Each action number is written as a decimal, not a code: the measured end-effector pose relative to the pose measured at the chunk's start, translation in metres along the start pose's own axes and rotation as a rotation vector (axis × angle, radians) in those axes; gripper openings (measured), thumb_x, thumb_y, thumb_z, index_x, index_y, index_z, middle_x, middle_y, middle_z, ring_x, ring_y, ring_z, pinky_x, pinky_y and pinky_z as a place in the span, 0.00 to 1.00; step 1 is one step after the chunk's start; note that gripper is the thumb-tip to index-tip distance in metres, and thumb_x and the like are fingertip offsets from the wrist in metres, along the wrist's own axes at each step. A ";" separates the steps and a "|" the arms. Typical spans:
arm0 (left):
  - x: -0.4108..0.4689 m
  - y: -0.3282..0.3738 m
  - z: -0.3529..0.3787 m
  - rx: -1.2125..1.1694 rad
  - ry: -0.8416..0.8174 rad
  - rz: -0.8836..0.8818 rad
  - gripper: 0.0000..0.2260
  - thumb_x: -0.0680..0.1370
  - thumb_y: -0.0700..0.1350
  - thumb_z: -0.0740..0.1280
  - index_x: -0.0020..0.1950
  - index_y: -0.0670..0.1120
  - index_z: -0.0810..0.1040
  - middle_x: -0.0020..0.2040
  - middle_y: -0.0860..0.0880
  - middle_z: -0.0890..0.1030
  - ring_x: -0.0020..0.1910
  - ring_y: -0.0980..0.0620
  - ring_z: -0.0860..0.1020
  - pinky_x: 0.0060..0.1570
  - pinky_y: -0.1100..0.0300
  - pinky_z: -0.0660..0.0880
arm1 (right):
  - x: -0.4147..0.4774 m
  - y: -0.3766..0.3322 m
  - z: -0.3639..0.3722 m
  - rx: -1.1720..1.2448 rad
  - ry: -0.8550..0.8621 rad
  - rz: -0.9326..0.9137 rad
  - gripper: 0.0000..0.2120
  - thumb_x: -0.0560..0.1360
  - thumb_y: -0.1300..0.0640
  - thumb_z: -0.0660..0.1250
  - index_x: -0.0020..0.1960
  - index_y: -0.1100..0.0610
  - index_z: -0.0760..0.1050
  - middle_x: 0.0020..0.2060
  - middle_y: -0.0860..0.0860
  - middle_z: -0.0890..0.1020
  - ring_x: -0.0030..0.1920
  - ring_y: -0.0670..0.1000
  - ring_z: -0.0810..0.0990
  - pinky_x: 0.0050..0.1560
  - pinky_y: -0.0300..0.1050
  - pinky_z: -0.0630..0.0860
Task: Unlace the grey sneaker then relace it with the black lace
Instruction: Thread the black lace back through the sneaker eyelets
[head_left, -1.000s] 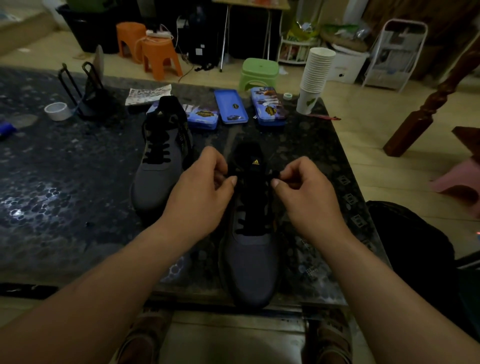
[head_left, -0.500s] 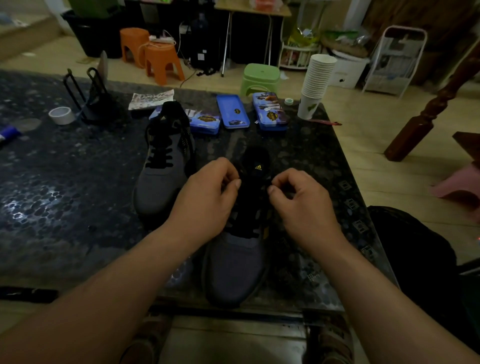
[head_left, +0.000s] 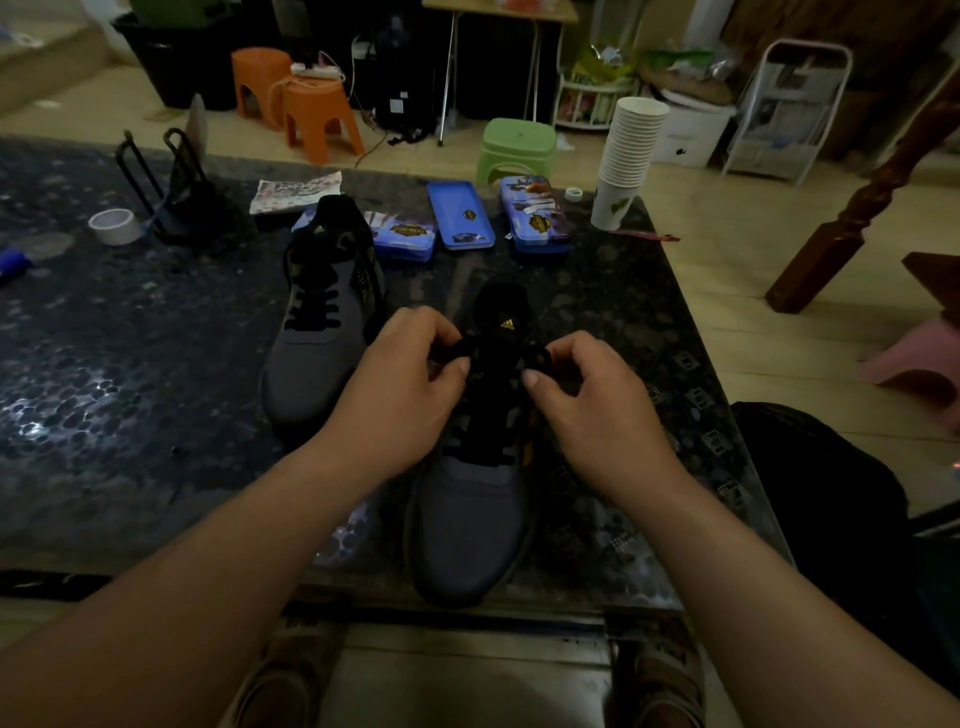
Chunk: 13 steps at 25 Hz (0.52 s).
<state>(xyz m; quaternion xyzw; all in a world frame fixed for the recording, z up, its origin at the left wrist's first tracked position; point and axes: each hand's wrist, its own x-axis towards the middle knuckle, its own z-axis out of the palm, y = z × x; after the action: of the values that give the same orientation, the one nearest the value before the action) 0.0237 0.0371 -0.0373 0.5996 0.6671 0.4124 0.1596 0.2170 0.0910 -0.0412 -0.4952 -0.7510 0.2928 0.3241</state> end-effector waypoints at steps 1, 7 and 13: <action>0.001 -0.001 -0.001 0.016 0.000 0.014 0.02 0.81 0.44 0.69 0.52 0.49 0.76 0.50 0.52 0.76 0.48 0.58 0.77 0.49 0.61 0.76 | 0.001 -0.001 0.000 -0.010 0.017 -0.003 0.03 0.80 0.51 0.70 0.48 0.47 0.77 0.46 0.46 0.79 0.46 0.41 0.77 0.44 0.36 0.71; 0.001 0.002 -0.007 -0.010 -0.039 -0.050 0.04 0.84 0.47 0.66 0.49 0.49 0.75 0.42 0.52 0.79 0.40 0.56 0.76 0.36 0.65 0.70 | 0.000 -0.007 -0.008 0.068 0.017 0.101 0.07 0.81 0.53 0.68 0.44 0.50 0.77 0.35 0.44 0.79 0.35 0.38 0.76 0.33 0.30 0.68; 0.013 -0.008 -0.013 -0.125 -0.072 -0.099 0.03 0.84 0.46 0.66 0.57 0.53 0.75 0.43 0.53 0.82 0.43 0.53 0.81 0.48 0.51 0.80 | 0.009 -0.005 -0.016 0.263 -0.009 0.191 0.06 0.81 0.58 0.66 0.51 0.49 0.80 0.41 0.51 0.85 0.43 0.54 0.83 0.45 0.53 0.80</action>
<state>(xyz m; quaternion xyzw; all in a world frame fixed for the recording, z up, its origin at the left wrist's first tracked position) 0.0061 0.0453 -0.0310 0.5692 0.6625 0.4231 0.2409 0.2246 0.0999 -0.0258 -0.5162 -0.6572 0.4202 0.3536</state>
